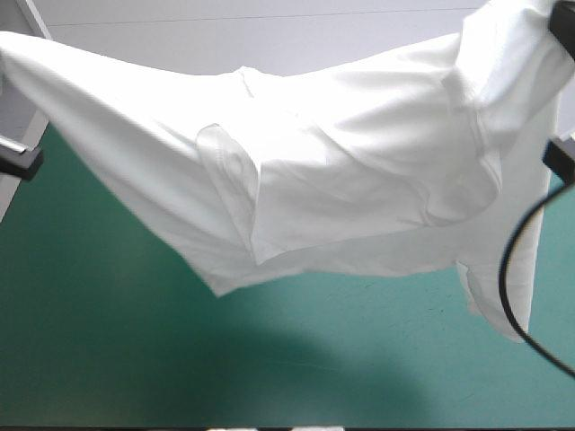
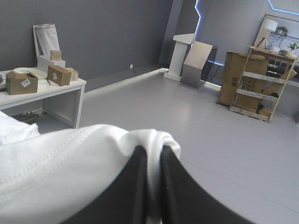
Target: Fold the cloth
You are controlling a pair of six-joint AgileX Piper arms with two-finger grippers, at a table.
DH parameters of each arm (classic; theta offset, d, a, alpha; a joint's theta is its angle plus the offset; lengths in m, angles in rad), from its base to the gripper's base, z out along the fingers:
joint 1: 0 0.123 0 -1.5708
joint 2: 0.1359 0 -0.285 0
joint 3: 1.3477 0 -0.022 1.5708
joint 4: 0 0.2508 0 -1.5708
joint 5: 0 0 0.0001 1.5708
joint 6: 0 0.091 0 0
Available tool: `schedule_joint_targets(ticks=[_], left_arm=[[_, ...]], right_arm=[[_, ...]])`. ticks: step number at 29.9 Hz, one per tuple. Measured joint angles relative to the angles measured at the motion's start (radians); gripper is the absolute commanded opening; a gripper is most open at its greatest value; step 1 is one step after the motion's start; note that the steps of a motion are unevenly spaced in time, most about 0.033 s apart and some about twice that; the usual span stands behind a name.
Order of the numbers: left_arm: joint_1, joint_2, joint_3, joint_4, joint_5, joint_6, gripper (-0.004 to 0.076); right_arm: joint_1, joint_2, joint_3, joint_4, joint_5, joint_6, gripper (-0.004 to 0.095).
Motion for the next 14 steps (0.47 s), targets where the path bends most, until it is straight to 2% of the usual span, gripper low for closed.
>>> schedule_joint_targets(ticks=[5,9,14], left_arm=[[0.001,-0.104,-0.011,0.036,0.044,-0.053,0.0019],[0.001,-0.115,-0.002,0.03,0.077,-0.065,0.0019],[0.001,-0.112,0.186,0.028,0.11,-0.105,0.0019]], right_arm=[[0.0,-0.189,0.208,0.002,0.0,0.02,0.0001],[0.0,-0.279,0.422,0.005,0.0,0.025,0.0001],[0.0,-0.286,0.772,0.04,-0.006,0.018,0.0001]])
